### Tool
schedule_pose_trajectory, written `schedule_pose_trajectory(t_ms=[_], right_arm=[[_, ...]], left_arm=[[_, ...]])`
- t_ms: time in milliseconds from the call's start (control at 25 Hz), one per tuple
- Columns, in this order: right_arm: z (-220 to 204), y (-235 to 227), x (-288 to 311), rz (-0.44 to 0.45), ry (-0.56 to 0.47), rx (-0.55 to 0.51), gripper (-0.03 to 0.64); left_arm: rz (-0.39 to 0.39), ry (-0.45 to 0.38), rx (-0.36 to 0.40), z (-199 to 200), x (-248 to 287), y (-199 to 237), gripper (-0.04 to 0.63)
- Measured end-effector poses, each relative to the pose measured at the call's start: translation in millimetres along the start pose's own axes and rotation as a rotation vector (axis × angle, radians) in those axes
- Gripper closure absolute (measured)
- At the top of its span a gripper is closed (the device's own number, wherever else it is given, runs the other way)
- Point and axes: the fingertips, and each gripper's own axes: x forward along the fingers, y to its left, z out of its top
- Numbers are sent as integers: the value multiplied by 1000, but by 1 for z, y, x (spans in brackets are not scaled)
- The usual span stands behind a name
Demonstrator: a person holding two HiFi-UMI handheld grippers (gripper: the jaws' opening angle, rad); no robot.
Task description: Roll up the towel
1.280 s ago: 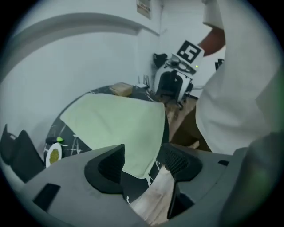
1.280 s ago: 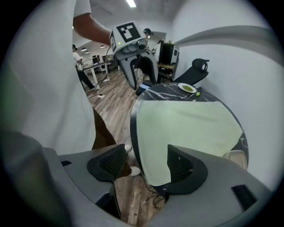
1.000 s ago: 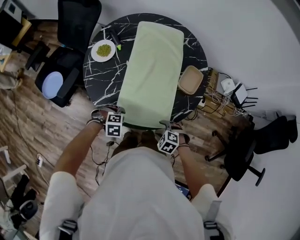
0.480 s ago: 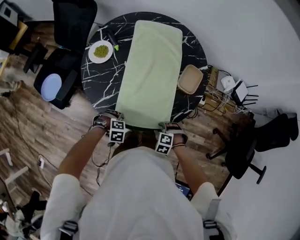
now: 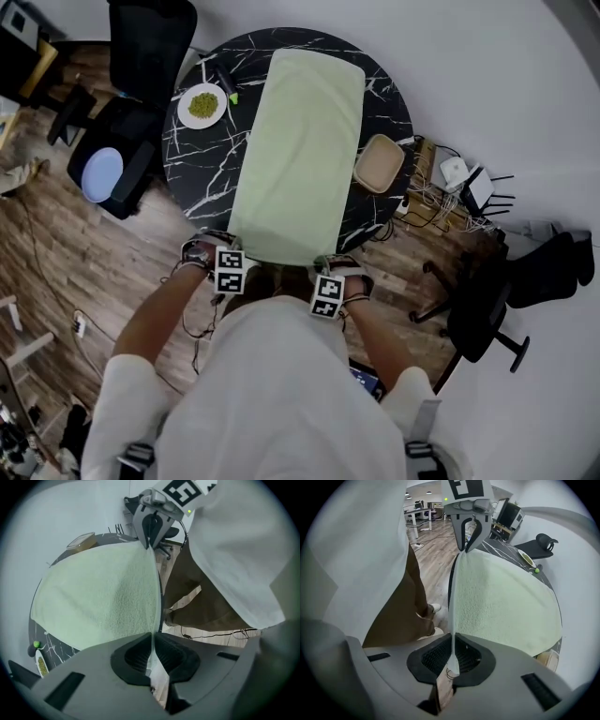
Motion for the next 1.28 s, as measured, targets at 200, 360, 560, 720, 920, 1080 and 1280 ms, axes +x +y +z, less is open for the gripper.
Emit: schedule_pose_trajectory(t_ms=[200,360,560,720,920,1080,1280], right_arm=[[3,21,-18,111,-19,25,603],[8,40,-31,202,-43,45,603],[8,4,-60,153,-111,198,603],[-3,-53,-70,56,-140,299,601],[-12,-106,-53,-6,-113,338,601],[-20,-130,-40,-72,-91,368,579],[-17,-139,-44,-156,-129,393,405]], left_arm=[[-59,-43,-35,4,-11,-33,572],[-130,-45,-24,6,-18,-58,572],[-78,-87,-69,12,-47,-29,572],[23,-105,-110,13,-67,26,572],[119,-66,-132,10,-70,89,572],[191,-57,-164,12,-65,118,571],[232,-91,-216,15,-61,125,319]])
